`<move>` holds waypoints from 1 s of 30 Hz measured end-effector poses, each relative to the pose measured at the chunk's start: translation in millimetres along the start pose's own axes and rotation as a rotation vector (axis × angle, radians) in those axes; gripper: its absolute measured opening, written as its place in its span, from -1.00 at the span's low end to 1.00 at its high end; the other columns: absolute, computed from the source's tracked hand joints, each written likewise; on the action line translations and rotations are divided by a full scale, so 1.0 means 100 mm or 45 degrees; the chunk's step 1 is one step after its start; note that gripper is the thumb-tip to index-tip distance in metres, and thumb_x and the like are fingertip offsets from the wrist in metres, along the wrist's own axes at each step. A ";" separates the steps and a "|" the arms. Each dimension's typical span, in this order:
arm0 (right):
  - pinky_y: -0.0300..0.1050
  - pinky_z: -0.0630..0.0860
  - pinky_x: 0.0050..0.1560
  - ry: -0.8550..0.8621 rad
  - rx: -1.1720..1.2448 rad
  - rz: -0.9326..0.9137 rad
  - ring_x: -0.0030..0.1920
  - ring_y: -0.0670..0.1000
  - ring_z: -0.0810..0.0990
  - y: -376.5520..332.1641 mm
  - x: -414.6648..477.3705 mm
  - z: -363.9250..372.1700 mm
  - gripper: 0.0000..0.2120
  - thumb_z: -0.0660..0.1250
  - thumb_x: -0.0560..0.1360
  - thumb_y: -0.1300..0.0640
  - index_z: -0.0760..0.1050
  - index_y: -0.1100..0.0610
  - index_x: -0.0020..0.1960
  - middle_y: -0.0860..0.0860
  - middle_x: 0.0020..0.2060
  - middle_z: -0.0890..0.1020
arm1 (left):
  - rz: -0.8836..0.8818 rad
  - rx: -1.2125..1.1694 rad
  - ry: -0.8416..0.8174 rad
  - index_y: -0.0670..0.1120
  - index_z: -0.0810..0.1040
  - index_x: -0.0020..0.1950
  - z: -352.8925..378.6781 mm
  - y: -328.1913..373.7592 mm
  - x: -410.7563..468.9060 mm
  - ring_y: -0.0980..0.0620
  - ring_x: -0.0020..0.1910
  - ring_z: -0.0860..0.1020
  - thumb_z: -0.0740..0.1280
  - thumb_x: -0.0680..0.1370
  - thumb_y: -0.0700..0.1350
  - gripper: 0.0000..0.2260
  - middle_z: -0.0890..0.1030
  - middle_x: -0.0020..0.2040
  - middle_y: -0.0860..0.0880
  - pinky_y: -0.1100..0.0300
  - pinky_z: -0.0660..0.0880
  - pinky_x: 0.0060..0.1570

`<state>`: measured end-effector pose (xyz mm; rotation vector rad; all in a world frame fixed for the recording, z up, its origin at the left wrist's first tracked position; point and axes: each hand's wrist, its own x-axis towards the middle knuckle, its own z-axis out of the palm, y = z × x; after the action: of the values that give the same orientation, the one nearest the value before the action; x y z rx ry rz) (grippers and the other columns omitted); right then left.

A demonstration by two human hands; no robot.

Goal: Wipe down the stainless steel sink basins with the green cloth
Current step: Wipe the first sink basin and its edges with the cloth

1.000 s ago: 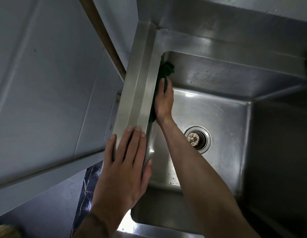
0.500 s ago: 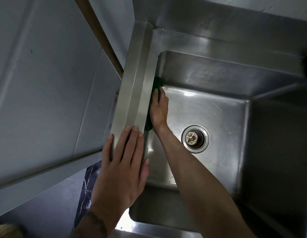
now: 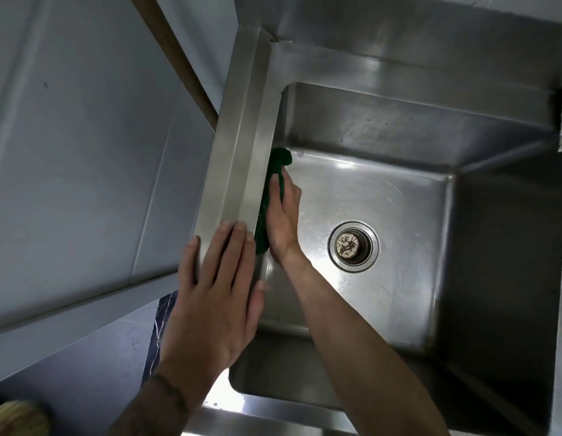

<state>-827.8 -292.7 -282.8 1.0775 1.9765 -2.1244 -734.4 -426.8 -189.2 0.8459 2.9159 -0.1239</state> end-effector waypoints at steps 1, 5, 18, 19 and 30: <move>0.03 0.31 0.56 -0.004 0.006 -0.021 0.36 -0.29 0.38 -0.06 -0.09 -0.02 -0.57 0.13 0.72 -0.17 0.39 -0.11 0.54 -0.03 0.32 0.41 | 0.004 0.005 0.003 -0.28 0.26 0.65 0.00 0.00 0.00 -0.26 0.67 0.25 0.04 0.76 0.07 -0.43 0.30 0.65 -0.29 -0.35 0.23 0.58; -0.23 0.31 0.52 -0.063 0.055 -0.195 0.41 -0.29 0.39 -0.04 -0.56 -0.16 -0.55 0.15 0.73 -0.10 0.34 -0.07 0.60 -0.04 0.36 0.41 | -0.001 -0.001 0.018 -0.27 0.29 0.64 -0.01 0.00 0.00 -0.25 0.66 0.27 0.04 0.77 0.04 -0.46 0.33 0.64 -0.28 -0.34 0.23 0.59; -0.09 0.36 0.53 -0.028 0.054 -0.104 0.43 -0.20 0.41 0.18 -0.70 -0.11 -0.57 0.14 0.71 -0.18 0.38 -0.14 0.55 -0.09 0.35 0.42 | -0.013 -0.001 0.050 -0.27 0.24 0.66 -0.02 0.01 -0.01 -0.24 0.66 0.26 0.03 0.77 0.02 -0.47 0.32 0.64 -0.27 -0.32 0.19 0.61; -0.15 0.37 0.51 -0.053 0.103 -0.152 0.43 -0.20 0.43 0.21 -0.81 -0.13 -0.58 0.15 0.72 -0.12 0.38 -0.12 0.56 -0.09 0.35 0.42 | -0.014 -0.001 0.046 -0.26 0.22 0.66 -0.02 0.01 -0.01 -0.24 0.66 0.25 0.02 0.77 0.02 -0.47 0.31 0.65 -0.27 -0.32 0.18 0.62; 0.01 0.37 0.53 -0.012 0.039 0.018 0.45 -0.11 0.43 0.46 -0.79 -0.06 -0.60 0.14 0.71 -0.17 0.38 -0.17 0.53 -0.10 0.36 0.41 | -0.013 -0.002 0.072 -0.27 0.24 0.65 -0.01 0.02 -0.01 -0.25 0.67 0.25 -0.01 0.77 0.01 -0.48 0.30 0.65 -0.29 -0.31 0.15 0.63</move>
<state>-743.8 -327.9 -281.9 1.0806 1.9325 -2.1556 -732.4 -425.4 -187.9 0.8482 2.9723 -0.1006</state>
